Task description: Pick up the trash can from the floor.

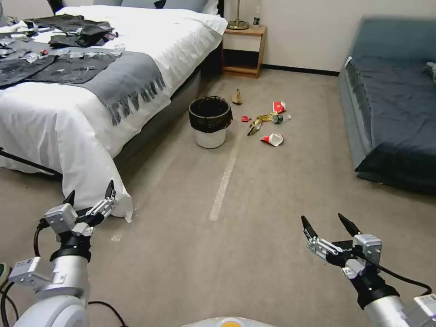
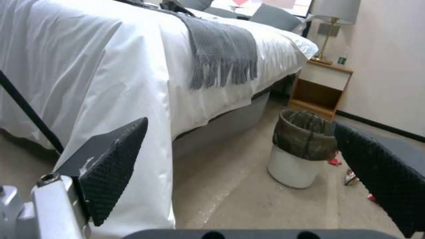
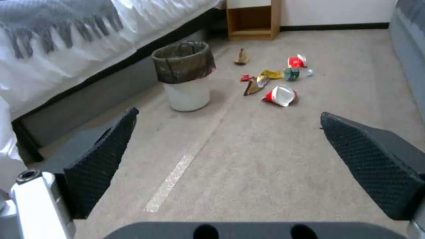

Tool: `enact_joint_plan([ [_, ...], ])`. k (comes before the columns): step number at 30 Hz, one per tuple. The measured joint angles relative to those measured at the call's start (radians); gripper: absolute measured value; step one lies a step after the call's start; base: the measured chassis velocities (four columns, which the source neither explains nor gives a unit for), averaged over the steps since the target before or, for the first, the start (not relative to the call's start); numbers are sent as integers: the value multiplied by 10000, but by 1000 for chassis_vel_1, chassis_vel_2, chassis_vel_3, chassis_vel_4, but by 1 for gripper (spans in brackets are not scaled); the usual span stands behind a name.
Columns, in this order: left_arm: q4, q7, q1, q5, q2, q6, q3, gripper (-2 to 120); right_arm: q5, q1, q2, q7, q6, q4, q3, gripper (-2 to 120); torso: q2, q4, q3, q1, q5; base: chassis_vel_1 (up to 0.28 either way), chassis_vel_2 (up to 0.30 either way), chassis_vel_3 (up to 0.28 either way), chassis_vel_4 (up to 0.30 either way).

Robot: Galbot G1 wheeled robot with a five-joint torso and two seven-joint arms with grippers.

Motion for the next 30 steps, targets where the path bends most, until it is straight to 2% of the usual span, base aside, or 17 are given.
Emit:
enact_joint_plan([
  [30,230,104,-177,27,-55,-15,36,100,168,316,0,-204,12,-397,122,100,0,1,0,0,-1,-68,72,77,-77],
])
